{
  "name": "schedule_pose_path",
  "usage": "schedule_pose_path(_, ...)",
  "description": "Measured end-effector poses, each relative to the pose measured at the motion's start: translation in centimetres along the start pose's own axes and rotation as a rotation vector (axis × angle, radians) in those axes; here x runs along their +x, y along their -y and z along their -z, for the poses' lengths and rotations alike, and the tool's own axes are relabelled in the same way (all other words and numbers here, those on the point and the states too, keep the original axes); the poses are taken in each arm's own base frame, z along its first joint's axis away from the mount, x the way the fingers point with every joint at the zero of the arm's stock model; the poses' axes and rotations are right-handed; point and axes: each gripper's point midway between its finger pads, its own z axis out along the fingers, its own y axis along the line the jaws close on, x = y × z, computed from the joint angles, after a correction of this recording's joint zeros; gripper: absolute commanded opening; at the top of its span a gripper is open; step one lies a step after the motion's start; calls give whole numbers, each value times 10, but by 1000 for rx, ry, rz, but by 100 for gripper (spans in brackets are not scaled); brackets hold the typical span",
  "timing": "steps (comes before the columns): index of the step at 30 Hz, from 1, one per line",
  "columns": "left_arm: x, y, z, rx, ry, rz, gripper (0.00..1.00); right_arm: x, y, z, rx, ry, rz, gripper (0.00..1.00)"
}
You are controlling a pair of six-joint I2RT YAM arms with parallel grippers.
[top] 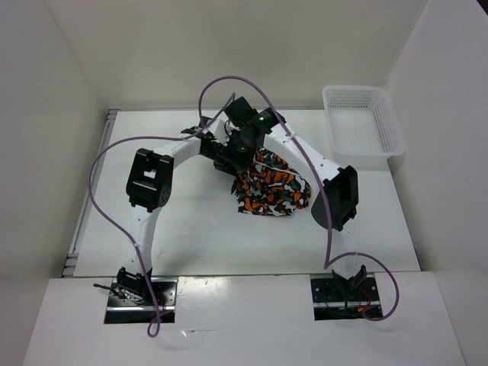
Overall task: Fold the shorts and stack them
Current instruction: Fold the shorts
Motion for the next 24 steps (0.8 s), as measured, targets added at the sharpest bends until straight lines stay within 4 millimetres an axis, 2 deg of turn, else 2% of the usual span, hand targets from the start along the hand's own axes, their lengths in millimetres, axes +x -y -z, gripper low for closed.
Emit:
schedule_pose_path(3,-4,-13,13,-34,22,13,67,-5,1,5,18,23,-32,53)
schedule_pose_path(5,-6,-26,27,-74,38,40,71,-4,4,11,55,43,-36,35)
schedule_pose_path(7,-7,-46,49,-137,57,79,72,7,3,23,88,47,-44,15)
schedule_pose_path(8,-6,-58,62,-178,64,104,74,16,3,31,112,46,-50,12)
schedule_pose_path(10,-5,-80,88,-257,78,150,77,36,-1,44,144,41,-71,13)
schedule_pose_path(12,-5,-96,110,-316,88,188,84,53,0,51,181,40,-94,29)
schedule_pose_path(14,-14,-97,123,-349,97,189,88,65,2,48,206,35,-115,42)
schedule_pose_path(16,-35,-80,121,-348,113,133,91,78,3,35,222,20,-128,44)
schedule_pose_path(17,-47,-65,115,-337,119,89,93,85,3,27,228,11,-128,44)
schedule_pose_path(20,-65,-12,78,-283,98,-37,93,111,-7,4,214,-41,-111,44)
schedule_pose_path(22,-63,19,52,-244,62,-95,90,122,-13,-4,200,-63,-98,44)
schedule_pose_path(24,-55,37,36,-213,27,-116,85,121,-15,-7,191,-55,-83,45)
